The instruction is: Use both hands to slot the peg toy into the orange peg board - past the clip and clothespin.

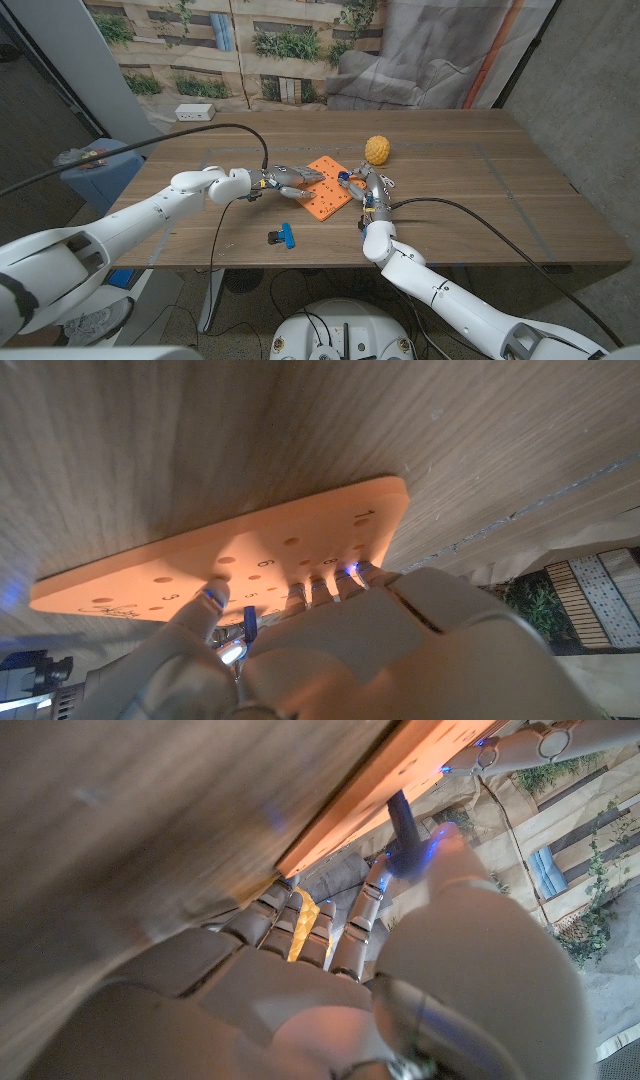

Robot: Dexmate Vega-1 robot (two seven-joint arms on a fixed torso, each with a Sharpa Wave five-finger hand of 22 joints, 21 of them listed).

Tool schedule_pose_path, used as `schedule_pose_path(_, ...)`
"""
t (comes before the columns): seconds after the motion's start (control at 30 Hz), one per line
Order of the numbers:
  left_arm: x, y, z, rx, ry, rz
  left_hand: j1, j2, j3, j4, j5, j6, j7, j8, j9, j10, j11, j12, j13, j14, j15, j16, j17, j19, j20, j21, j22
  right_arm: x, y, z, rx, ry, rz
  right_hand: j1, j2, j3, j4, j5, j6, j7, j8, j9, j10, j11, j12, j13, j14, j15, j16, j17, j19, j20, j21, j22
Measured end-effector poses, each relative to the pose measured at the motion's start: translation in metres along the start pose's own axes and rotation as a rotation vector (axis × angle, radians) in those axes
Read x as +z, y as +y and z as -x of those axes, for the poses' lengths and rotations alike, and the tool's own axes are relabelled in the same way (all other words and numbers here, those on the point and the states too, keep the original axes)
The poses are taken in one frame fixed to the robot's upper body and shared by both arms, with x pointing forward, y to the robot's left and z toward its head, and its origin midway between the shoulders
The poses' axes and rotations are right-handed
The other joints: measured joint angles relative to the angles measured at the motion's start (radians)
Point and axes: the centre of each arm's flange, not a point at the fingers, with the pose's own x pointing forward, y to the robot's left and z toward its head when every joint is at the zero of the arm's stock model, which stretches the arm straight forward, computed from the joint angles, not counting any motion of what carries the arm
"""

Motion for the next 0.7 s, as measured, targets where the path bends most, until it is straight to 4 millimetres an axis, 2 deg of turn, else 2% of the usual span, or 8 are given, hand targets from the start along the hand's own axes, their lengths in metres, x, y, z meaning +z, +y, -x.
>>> schedule_pose_path(0.7,0.0003,-0.0008,-0.0004,0.001,0.0,0.004,0.0,0.0,0.004,-0.004,0.0,0.0,0.0,0.0,0.0,0.0,0.0,0.0,0.0,0.0,0.0,0.0,0.0,0.0,0.0,0.0,0.0,0.0026,0.0006,0.0004,0.018,0.007,0.0,0.0,0.0,-0.006,0.003,0.0,0.0,0.0,0.0,0.0,0.0,0.0,0.0,0.0,0.0,0.0,0.0,0.0,-0.006,0.005,0.0,-0.001)
